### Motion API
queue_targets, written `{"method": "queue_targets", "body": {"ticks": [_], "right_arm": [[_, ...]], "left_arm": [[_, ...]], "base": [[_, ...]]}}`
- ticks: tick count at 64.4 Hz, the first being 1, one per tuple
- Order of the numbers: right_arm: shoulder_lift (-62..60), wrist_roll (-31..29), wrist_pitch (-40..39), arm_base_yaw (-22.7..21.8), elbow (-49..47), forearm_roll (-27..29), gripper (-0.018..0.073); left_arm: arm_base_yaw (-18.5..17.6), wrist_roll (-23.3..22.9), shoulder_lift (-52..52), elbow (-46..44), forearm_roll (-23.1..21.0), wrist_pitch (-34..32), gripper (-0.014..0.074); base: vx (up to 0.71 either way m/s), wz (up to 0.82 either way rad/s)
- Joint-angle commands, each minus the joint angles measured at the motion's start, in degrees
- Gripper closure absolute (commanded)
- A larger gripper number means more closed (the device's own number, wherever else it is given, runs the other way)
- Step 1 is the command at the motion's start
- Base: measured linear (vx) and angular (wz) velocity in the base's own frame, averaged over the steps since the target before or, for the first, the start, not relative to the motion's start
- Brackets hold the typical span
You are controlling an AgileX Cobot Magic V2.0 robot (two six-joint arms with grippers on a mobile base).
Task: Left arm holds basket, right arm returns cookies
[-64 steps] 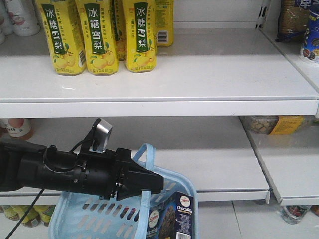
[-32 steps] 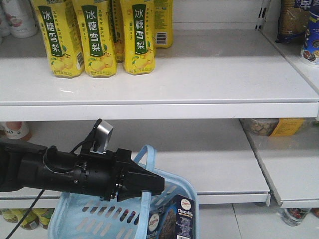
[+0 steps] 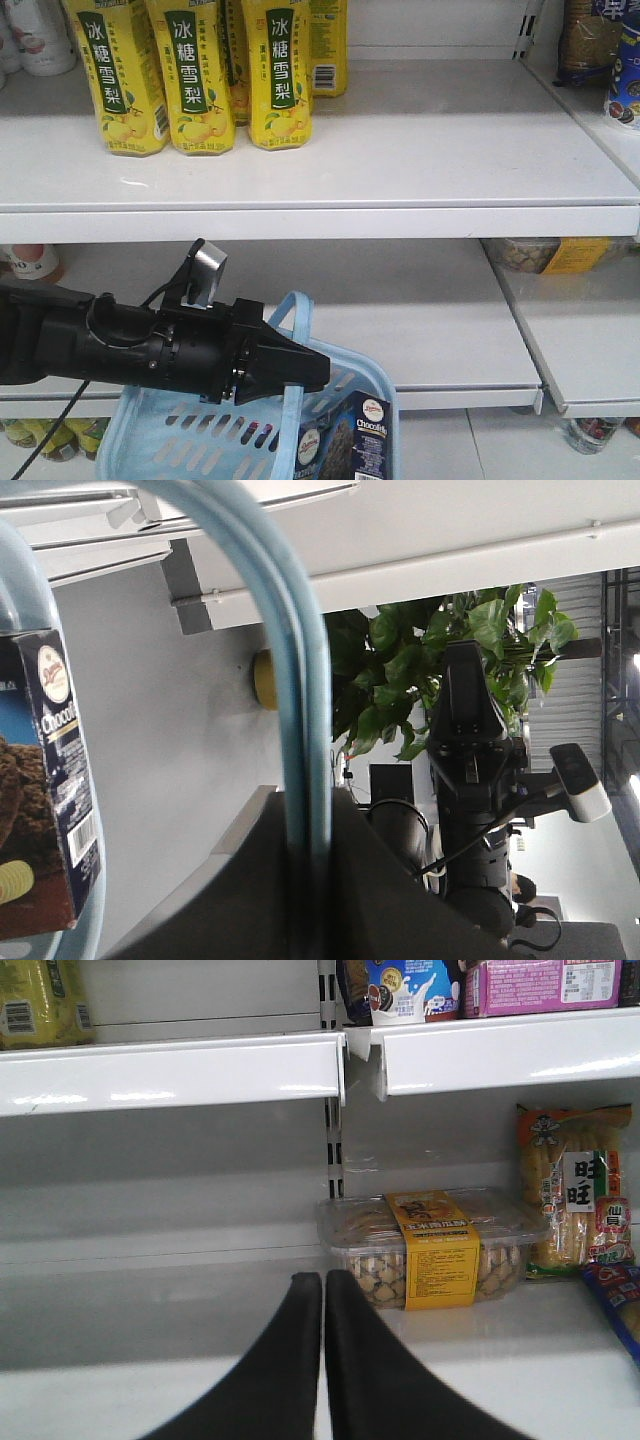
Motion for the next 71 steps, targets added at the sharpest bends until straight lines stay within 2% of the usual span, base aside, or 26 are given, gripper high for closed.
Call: {"method": "queue_targets", "body": {"ticks": [1, 37, 50, 59, 71], "right_arm": [[-0.61, 0.08, -4.38, -0.29, -0.03, -0.16, 0.0568], [-0.61, 0.08, -4.38, -0.29, -0.03, -0.16, 0.0568], [-0.61, 0.03, -7.28, -0.29, -0.03, -0.16, 0.0568], [-0.61, 0.25, -10.91, -0.29, -0.29, 0.71, 0.0568], [3.54, 0.02, -9.9, -0.29, -4.37, 2.87, 0.0568]], "left_arm": [[-0.03, 1.93, -2.65, -1.51, -4.79, 2.75, 0.0603], [-0.03, 1.93, -2.65, -1.51, -4.79, 2.75, 0.0603], [-0.03, 1.93, -2.65, -1.51, -4.79, 2.75, 0.0603], [-0.03, 1.93, -2.65, -1.51, -4.79, 2.75, 0.0603], [-0.03, 1.93, -2.65, -1.51, -4.79, 2.75, 0.0603]], "base": [[0.0, 0.0], [0.0, 0.0], [0.0, 0.0], [0.0, 0.0], [0.0, 0.0]]}}
